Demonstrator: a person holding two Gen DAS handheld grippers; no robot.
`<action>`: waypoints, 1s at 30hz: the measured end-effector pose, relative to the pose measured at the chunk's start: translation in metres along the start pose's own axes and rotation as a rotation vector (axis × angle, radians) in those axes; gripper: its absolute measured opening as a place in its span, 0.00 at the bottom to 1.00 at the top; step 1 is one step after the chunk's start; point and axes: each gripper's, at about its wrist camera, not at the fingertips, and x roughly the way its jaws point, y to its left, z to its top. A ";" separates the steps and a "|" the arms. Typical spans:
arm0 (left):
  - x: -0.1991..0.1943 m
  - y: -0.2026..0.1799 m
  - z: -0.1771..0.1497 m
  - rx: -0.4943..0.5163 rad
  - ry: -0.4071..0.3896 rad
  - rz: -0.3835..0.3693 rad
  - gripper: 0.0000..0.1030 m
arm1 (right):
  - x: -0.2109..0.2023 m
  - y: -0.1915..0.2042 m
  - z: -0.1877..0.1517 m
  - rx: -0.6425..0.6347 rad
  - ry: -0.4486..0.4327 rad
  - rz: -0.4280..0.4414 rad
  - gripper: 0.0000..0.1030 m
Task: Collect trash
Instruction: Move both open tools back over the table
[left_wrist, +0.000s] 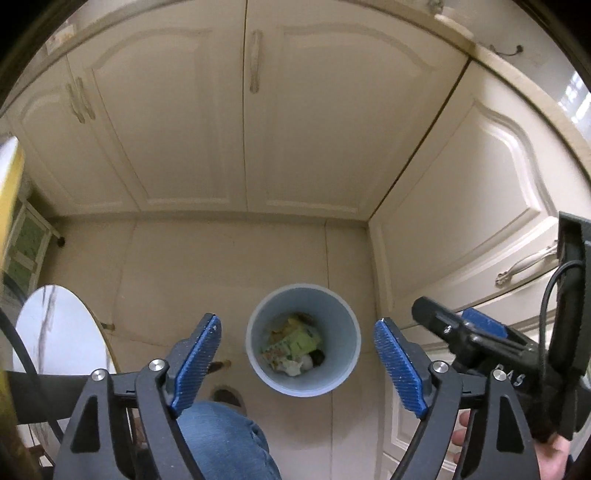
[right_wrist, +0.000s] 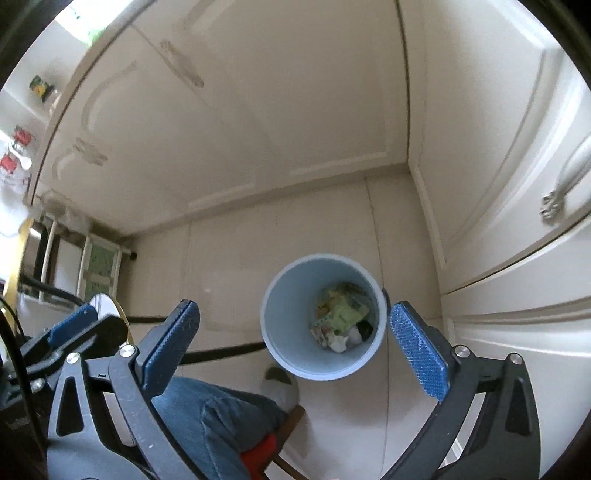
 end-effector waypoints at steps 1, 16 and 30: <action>-0.006 -0.002 -0.001 0.005 -0.016 -0.001 0.81 | -0.007 0.001 0.001 0.004 -0.016 0.000 1.00; -0.169 0.023 -0.077 0.072 -0.299 -0.023 0.99 | -0.132 0.061 0.005 -0.081 -0.259 0.042 1.00; -0.329 0.155 -0.182 -0.122 -0.546 0.084 0.99 | -0.213 0.223 -0.028 -0.349 -0.404 0.281 1.00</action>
